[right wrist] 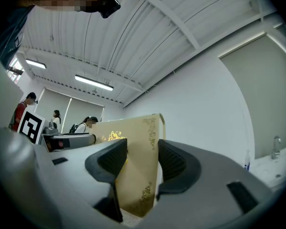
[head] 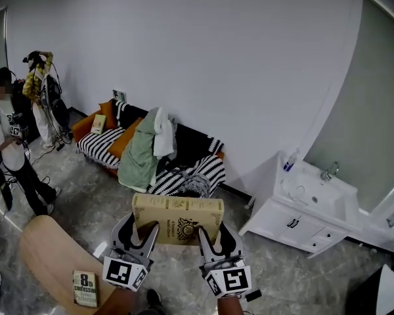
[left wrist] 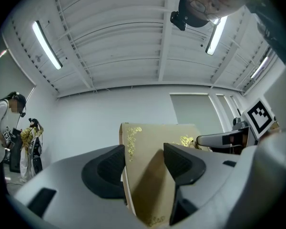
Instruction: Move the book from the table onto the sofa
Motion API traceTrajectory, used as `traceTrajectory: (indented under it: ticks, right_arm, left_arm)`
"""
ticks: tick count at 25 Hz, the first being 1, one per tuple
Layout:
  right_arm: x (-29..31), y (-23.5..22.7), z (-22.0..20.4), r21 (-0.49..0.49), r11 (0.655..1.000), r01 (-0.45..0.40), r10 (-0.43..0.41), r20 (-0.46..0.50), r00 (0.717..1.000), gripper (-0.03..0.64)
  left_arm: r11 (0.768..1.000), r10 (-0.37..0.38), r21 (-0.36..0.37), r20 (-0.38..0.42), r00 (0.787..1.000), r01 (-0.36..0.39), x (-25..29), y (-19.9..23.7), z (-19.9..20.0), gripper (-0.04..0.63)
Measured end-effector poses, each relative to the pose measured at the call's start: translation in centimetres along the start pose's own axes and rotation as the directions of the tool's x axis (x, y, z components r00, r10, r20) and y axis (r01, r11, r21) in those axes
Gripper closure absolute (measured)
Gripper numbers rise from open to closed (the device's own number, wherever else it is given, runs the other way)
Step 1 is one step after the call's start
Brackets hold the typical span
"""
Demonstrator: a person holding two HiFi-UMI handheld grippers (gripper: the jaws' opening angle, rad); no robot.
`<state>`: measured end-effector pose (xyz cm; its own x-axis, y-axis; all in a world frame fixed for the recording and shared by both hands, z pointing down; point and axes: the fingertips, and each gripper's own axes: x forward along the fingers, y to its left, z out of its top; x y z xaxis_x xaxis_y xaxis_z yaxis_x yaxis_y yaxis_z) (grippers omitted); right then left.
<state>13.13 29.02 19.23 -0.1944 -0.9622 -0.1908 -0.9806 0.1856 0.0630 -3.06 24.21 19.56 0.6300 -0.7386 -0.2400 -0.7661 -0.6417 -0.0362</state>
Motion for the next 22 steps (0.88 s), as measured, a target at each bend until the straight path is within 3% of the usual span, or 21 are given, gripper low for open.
traceTrajectory:
  ticks: [15, 22]
  right_arm:
    - [10.5, -4.0, -2.3, -0.017, 0.994, 0.11, -0.11, -0.021, 0.994, 0.402]
    - [13.6, -4.4, -3.6, -0.025, 0.993, 0.111, -0.112, -0.043, 0.993, 0.402]
  left_arm:
    - [0.993, -0.11, -0.032, 0.02, 0.994, 0.11, 11.3, 6.4, -2.9, 0.354]
    - [0.992, -0.109, -0.058, 0.019, 0.994, 0.11, 13.5, 8.7, -4.5, 0.354]
